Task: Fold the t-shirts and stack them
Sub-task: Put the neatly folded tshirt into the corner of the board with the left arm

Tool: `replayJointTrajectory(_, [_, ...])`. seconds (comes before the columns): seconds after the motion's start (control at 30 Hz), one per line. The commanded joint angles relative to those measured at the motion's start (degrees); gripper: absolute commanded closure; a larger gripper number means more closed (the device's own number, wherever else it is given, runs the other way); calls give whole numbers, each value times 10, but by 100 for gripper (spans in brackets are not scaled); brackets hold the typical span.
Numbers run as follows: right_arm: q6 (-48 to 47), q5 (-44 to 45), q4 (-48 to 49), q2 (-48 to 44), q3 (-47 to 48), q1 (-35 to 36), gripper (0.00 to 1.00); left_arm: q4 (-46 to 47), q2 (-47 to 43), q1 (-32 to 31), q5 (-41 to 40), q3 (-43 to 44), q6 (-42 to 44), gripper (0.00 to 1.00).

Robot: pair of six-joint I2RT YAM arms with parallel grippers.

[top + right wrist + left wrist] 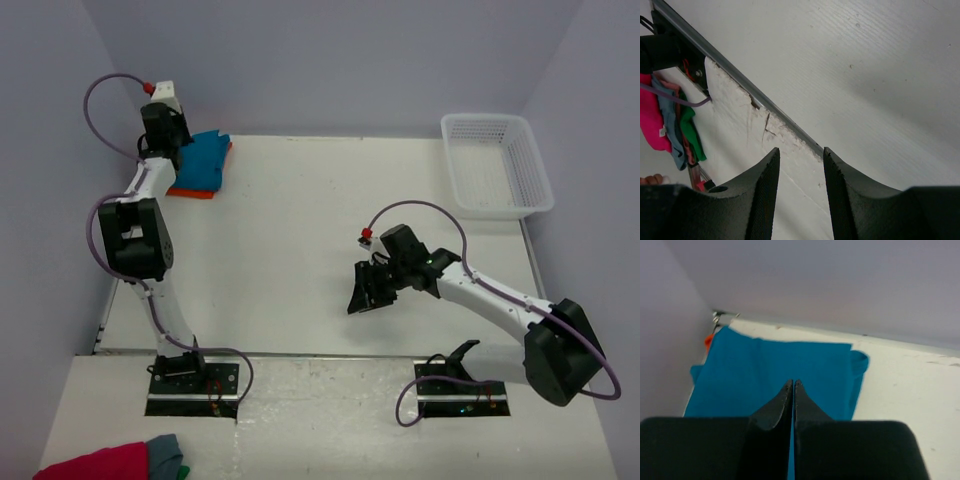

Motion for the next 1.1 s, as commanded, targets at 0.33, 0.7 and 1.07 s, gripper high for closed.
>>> replayJointTrajectory(0.33, [-1,-1,21,8,-2,2,58,47,14,-34,-255,-23,43,100])
replayJointTrajectory(0.7, [-8,-2,9,16,10,3,58,-25,115,-27,-290,93,103,100])
replayJointTrajectory(1.07, [-13,-1,0,15,10,3,58,-108,166,6,-307,183,103,100])
